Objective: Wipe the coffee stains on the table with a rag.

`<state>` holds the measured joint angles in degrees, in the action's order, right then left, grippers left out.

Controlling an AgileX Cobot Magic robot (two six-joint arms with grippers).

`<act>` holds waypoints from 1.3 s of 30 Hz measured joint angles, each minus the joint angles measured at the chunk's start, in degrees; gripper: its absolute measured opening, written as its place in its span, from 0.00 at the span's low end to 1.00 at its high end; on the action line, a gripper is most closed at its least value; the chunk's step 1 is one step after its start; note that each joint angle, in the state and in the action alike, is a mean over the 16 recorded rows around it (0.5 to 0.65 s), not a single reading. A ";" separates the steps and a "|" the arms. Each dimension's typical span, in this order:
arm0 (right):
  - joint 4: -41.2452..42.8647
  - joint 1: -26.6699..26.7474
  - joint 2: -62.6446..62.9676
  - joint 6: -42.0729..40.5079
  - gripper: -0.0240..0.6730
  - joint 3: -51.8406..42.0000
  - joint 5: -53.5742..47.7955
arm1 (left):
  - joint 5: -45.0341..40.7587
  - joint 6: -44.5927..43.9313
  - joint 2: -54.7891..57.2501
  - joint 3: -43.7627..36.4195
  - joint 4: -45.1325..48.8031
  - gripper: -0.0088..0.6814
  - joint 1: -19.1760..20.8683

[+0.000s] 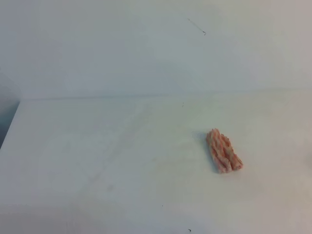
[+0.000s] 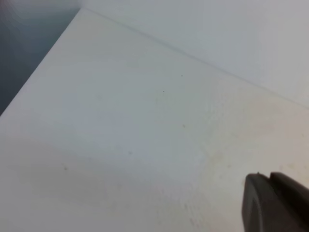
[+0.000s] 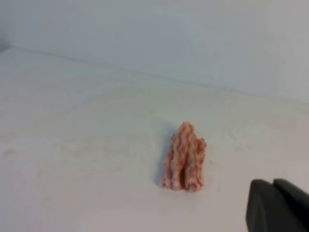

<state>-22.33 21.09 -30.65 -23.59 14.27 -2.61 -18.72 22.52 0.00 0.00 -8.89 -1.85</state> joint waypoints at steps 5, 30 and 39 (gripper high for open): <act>-0.01 0.00 0.92 0.01 0.03 -0.45 -0.41 | 0.00 0.00 0.00 0.00 0.00 0.01 0.00; -0.22 -8.74 28.57 0.06 0.03 -15.22 -9.65 | 0.00 0.00 0.00 0.00 0.02 0.01 0.00; -0.73 -16.56 31.47 0.13 0.03 -15.10 -16.24 | -0.03 0.00 0.00 0.00 0.08 0.01 0.00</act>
<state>-23.06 4.53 0.82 -23.46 -0.83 -18.85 -18.75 22.52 0.00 0.00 -8.81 -1.85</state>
